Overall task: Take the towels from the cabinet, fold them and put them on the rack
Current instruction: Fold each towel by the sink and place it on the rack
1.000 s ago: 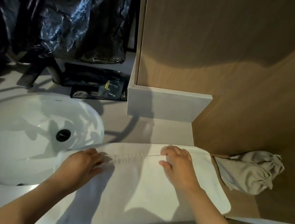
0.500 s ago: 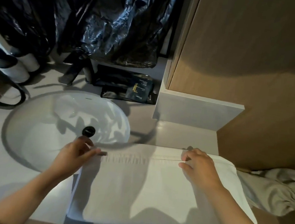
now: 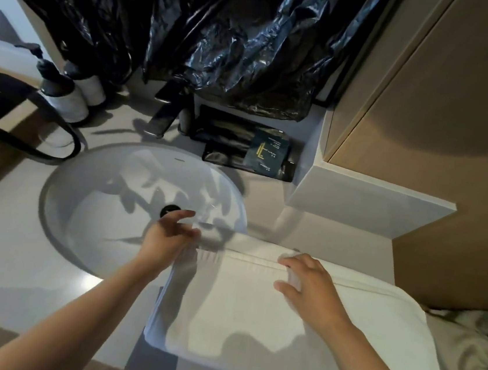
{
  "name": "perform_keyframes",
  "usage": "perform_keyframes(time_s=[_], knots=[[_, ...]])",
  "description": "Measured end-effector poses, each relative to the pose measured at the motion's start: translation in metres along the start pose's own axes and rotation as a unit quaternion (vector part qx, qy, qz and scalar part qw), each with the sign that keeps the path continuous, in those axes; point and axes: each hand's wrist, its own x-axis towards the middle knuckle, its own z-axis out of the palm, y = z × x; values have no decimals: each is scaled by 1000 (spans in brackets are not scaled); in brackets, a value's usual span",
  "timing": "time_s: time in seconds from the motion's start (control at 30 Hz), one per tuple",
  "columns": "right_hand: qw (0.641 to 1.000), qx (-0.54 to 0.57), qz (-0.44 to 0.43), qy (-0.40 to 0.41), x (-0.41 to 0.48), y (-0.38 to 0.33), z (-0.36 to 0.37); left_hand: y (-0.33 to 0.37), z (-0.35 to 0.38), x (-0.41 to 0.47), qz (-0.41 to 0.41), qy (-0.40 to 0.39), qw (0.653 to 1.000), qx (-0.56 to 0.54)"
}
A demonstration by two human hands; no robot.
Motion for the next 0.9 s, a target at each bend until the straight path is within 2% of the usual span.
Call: perform_keyframes(time_s=[0.07,0.17,0.23,0.33,0.4,0.53,0.63,0.8,0.9], knots=[[1000,-6,14,12,1,1,-2,-6,-5,7,25,16,997,75],[999,-21,37,22,6,-1,-2,-5,-9,11,-41,-37,997,60],[999,-19,45,22,7,-3,-4,-1,-8,4,51,-52,984,161],[999,6,41,28,0,1,-8,0,-12,-6,251,-84,920,290],[999,16,32,35,-7,6,-11,-1,-16,-9,286,-114,895,323],[998,1,35,45,-14,13,-11,-2,-16,-6,226,-110,907,338],[998,1,57,40,-11,14,-13,-1,-15,-6,212,-96,908,348],[998,13,59,21,-9,18,-16,4,-15,-9,143,-88,956,242],[997,32,71,19,-7,21,-19,4,-7,-7,97,-57,968,226]])
